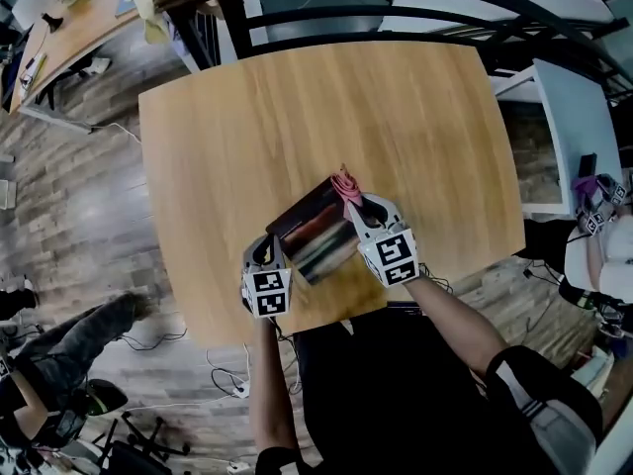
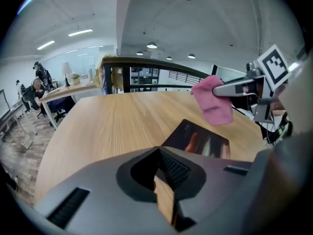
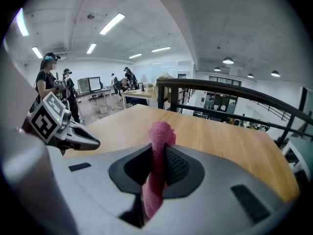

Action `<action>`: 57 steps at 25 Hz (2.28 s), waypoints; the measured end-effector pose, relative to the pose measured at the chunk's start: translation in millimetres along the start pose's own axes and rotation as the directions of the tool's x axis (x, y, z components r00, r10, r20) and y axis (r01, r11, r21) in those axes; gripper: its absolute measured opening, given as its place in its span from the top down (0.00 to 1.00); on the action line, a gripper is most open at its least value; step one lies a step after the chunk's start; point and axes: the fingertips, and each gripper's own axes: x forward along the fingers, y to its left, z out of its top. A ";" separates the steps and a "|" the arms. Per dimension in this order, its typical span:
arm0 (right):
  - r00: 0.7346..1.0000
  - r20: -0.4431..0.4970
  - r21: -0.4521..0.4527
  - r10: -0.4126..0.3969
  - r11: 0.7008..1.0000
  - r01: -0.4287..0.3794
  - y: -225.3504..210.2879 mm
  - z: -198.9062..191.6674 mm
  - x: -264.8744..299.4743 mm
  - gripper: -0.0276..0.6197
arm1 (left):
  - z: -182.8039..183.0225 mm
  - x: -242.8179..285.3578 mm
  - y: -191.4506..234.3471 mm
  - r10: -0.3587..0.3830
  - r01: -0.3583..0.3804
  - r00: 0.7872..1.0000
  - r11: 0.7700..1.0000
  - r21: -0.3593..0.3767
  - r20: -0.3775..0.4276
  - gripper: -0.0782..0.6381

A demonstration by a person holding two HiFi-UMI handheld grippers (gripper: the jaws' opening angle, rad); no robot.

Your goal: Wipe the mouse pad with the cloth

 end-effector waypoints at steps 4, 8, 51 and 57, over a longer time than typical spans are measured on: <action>0.995 -0.103 -0.070 -0.018 0.997 0.011 3.4 -22.4 33.0 0.87 | -15.0 26.4 3.1 -0.050 0.050 0.997 0.999 0.007 -0.058 0.86; 0.976 -0.215 -0.152 -0.024 0.988 -0.009 7.5 -47.6 66.3 0.87 | -22.8 42.6 2.6 -0.117 0.118 0.987 0.993 0.011 -0.109 0.86; 0.784 -0.457 -0.561 0.420 0.548 -0.620 179.7 -123.2 72.3 0.87 | -36.0 57.6 -7.6 -0.343 0.351 0.911 0.936 -0.007 -0.228 0.86; 0.748 -0.475 -0.574 0.463 0.482 -0.662 198.2 -135.5 52.9 0.87 | -31.8 58.1 -6.3 -0.334 0.339 0.916 0.941 -0.013 -0.224 0.86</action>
